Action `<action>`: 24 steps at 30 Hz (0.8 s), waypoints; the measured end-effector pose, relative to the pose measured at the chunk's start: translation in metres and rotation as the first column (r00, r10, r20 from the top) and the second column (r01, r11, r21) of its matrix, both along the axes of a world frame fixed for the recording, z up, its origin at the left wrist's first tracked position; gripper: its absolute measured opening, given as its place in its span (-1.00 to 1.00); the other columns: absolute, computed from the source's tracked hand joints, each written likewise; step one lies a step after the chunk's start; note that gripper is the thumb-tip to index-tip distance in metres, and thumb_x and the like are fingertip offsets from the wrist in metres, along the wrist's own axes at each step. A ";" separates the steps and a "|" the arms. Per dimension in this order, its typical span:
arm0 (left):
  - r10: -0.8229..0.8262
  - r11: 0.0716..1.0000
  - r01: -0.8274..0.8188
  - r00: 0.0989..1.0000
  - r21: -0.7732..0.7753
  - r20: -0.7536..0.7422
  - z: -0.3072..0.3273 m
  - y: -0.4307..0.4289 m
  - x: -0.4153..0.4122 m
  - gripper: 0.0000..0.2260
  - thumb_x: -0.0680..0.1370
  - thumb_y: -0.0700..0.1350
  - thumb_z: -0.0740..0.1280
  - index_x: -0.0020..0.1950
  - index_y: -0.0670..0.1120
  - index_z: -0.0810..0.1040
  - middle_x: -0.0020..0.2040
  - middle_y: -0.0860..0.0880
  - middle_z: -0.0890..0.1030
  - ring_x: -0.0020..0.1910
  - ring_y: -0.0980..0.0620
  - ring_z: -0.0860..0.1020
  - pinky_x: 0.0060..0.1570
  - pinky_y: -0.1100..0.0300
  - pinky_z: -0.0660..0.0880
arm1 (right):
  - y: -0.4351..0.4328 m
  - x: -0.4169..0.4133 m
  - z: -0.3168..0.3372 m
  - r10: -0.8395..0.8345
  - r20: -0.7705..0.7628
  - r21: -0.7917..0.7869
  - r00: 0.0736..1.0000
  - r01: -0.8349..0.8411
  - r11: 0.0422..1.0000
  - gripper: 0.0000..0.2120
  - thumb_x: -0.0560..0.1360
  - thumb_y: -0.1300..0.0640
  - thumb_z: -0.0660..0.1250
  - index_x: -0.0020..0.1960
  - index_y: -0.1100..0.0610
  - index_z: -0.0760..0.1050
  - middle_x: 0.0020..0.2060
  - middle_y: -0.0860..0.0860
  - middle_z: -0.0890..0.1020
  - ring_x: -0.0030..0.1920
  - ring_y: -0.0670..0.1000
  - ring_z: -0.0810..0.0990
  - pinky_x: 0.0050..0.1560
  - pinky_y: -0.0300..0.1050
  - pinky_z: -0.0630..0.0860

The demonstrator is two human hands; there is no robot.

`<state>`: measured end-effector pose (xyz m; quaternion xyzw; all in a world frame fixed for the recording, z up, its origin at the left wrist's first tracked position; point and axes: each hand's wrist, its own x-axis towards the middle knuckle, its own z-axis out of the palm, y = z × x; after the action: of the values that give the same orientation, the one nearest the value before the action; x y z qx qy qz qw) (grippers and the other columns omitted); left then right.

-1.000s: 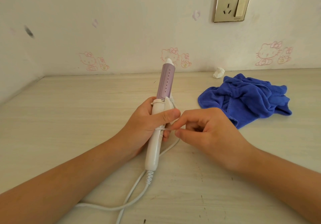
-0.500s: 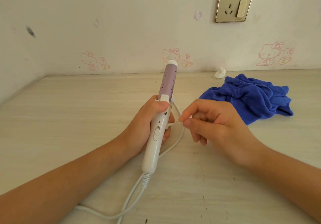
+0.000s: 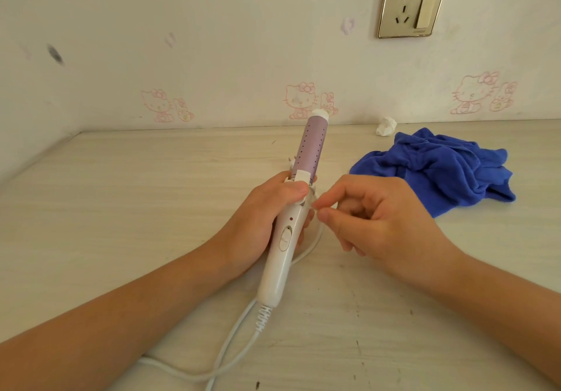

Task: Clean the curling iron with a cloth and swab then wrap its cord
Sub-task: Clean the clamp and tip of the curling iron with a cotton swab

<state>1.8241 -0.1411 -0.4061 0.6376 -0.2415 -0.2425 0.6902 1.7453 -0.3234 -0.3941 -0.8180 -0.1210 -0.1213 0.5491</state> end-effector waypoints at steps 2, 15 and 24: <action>0.000 1.000 0.000 1.000 0.002 -0.003 -0.001 0.000 0.000 -0.43 0.45 0.12 0.33 0.31 -0.24 0.46 -0.24 -0.21 0.46 -0.41 -0.06 0.46 -0.44 0.15 0.48 | -0.002 -0.001 0.001 0.040 -0.026 0.011 0.999 -0.040 0.999 -0.93 0.55 0.27 0.44 -0.10 0.16 0.64 -0.57 0.07 0.50 -0.55 -0.09 0.38 -0.43 -0.33 0.37; 0.030 1.000 -0.030 0.998 0.008 0.049 -0.003 0.002 0.003 -0.50 0.45 0.13 0.41 0.26 -0.15 0.50 -0.23 -0.10 0.53 -0.37 0.00 0.49 -0.38 0.16 0.50 | -0.009 0.005 0.003 -0.038 -0.014 0.004 0.999 0.038 0.999 -0.86 0.53 0.28 0.45 -0.17 0.10 0.65 -0.58 0.09 0.41 -0.52 0.04 0.32 -0.42 -0.10 0.41; 0.037 0.999 -0.037 0.995 0.000 0.092 -0.004 0.005 0.005 -0.62 0.52 0.12 0.38 0.23 -0.08 0.55 -0.16 -0.14 0.63 -0.38 -0.02 0.50 -0.38 0.19 0.47 | -0.019 0.007 0.009 -0.058 0.015 -0.011 0.998 0.058 0.998 -0.87 0.53 0.30 0.44 -0.18 0.15 0.65 -0.56 0.19 0.43 -0.54 0.03 0.36 -0.47 -0.11 0.43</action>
<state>1.8295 -0.1362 -0.4098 0.6532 -0.2611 -0.2004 0.6819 1.7522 -0.3421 -0.3853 -0.8234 -0.1017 -0.1424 0.5398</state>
